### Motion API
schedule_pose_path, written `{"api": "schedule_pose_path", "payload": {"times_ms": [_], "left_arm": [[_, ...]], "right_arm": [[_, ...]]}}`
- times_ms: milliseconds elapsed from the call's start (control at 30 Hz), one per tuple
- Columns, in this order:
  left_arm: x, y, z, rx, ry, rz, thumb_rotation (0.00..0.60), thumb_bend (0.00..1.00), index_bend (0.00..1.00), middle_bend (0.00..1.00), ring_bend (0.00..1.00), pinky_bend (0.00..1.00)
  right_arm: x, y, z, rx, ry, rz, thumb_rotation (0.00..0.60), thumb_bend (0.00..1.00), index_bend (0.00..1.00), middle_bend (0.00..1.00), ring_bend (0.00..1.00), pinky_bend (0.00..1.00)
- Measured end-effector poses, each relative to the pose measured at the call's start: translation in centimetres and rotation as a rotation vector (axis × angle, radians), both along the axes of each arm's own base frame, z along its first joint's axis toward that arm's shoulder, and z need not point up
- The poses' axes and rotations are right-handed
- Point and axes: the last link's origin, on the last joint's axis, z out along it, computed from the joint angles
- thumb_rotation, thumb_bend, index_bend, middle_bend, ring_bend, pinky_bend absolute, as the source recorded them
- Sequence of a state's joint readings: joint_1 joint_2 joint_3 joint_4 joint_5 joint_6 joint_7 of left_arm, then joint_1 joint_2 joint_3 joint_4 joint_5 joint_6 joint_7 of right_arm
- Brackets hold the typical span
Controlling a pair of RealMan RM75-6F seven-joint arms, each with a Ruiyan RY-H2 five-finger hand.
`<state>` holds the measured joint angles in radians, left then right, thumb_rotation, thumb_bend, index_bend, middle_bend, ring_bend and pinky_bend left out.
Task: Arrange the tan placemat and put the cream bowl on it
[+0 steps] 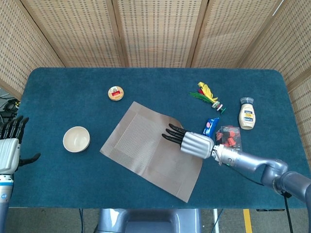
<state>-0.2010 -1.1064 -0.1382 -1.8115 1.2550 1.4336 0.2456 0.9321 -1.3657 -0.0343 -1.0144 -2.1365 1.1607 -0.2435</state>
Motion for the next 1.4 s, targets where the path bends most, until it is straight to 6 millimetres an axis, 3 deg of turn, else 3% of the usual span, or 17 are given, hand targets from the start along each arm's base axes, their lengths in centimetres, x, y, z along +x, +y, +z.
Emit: {"api": "schedule_pose_path", "payload": {"times_ms": [300,433,500,533,633,700,1067,1267,1400], "left_arm": [[-0.7,0.6,0.0,0.006,0.008,0.038,0.600,0.00,0.00,0.00,0.00,0.00],[-1.0,0.9,0.1,0.010,0.007,0.053,0.600,0.00,0.00,0.00,0.00,0.00],[-1.1,1.1,0.2,0.012,0.006,0.059,0.600,0.00,0.00,0.00,0.00,0.00],[-1.1,1.2,0.2,0.012,0.006,0.062,0.600,0.00,0.00,0.00,0.00,0.00],[-1.2,1.3,0.1,0.007,0.007,0.066,0.600,0.00,0.00,0.00,0.00,0.00],[-1.2,1.4,0.1,0.004,0.009,0.065,0.600,0.00,0.00,0.00,0.00,0.00],[-0.1,1.2,-0.7,-0.039,0.021,-0.055,0.600,0.00,0.00,0.00,0.00,0.00],[0.9,1.1,-1.8,-0.086,0.013,-0.183,0.600,0.00,0.00,0.00,0.00,0.00],[1.9,0.9,-3.3,-0.152,-0.010,-0.283,0.600,0.00,0.00,0.00,0.00,0.00]], "right_arm": [[3.4,-6.4,-1.2,-0.140,0.145,0.142,0.600,0.50,0.77,0.02,0.00,0.00],[3.8,-8.5,-1.4,-0.193,0.205,0.153,0.600,0.48,0.77,0.00,0.00,0.00],[3.7,-9.5,-1.3,-0.224,0.237,0.147,0.600,0.43,0.72,0.00,0.00,0.00],[3.6,-9.9,-1.2,-0.237,0.251,0.144,0.600,0.37,0.63,0.00,0.00,0.00],[3.1,-11.0,-0.8,-0.269,0.282,0.120,0.600,0.08,0.14,0.00,0.00,0.00],[2.9,-11.2,-0.6,-0.275,0.259,0.085,0.600,0.01,0.02,0.00,0.00,0.00],[0.7,-9.5,2.5,-0.300,-0.138,-0.101,0.600,0.00,0.00,0.00,0.00,0.00],[-1.2,-6.2,3.9,-0.202,-0.364,-0.242,0.600,0.00,0.00,0.00,0.00,0.00],[-2.6,-2.9,5.0,-0.115,-0.495,-0.379,0.600,0.00,0.00,0.00,0.00,0.00]]}}
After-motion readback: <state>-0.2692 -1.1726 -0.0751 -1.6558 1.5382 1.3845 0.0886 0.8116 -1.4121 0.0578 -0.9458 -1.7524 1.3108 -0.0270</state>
